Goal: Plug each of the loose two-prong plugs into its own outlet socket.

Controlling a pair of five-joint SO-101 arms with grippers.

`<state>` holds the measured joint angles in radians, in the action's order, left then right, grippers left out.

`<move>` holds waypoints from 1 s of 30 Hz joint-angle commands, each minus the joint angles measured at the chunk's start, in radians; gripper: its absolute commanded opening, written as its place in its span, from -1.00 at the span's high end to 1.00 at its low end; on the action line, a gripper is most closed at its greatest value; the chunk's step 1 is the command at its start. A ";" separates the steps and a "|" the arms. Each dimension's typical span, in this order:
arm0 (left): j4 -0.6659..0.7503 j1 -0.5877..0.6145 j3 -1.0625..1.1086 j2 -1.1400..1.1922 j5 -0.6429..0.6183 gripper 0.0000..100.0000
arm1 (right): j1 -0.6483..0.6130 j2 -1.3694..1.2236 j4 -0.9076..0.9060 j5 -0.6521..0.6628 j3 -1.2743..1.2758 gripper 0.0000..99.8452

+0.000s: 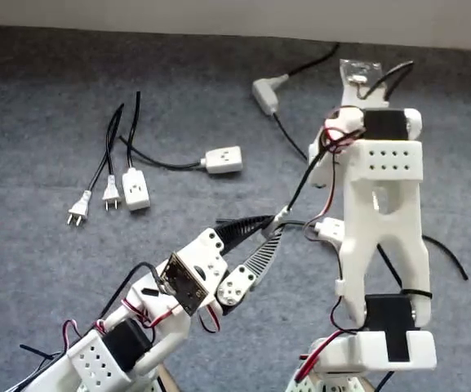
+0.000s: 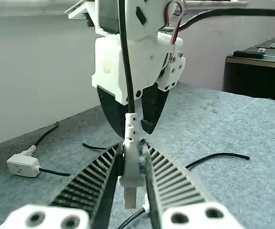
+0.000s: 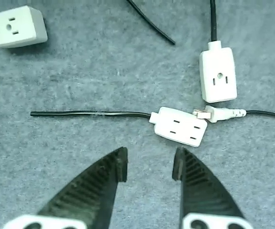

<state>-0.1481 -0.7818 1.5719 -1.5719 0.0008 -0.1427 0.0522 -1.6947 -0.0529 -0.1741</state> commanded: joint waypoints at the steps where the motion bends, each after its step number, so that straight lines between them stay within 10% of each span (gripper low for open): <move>1: 0.031 -0.013 -0.002 -0.008 0.015 0.99 | -0.031 0.050 -0.031 -0.021 -0.041 0.67; 30: 0.031 0.019 0.005 0.001 0.032 0.98 | -0.156 0.344 -0.071 0.075 0.027 0.67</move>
<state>-0.1404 -0.7818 1.5796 -1.5719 0.0084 -0.2777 0.2854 -1.7162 -0.0115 -0.1481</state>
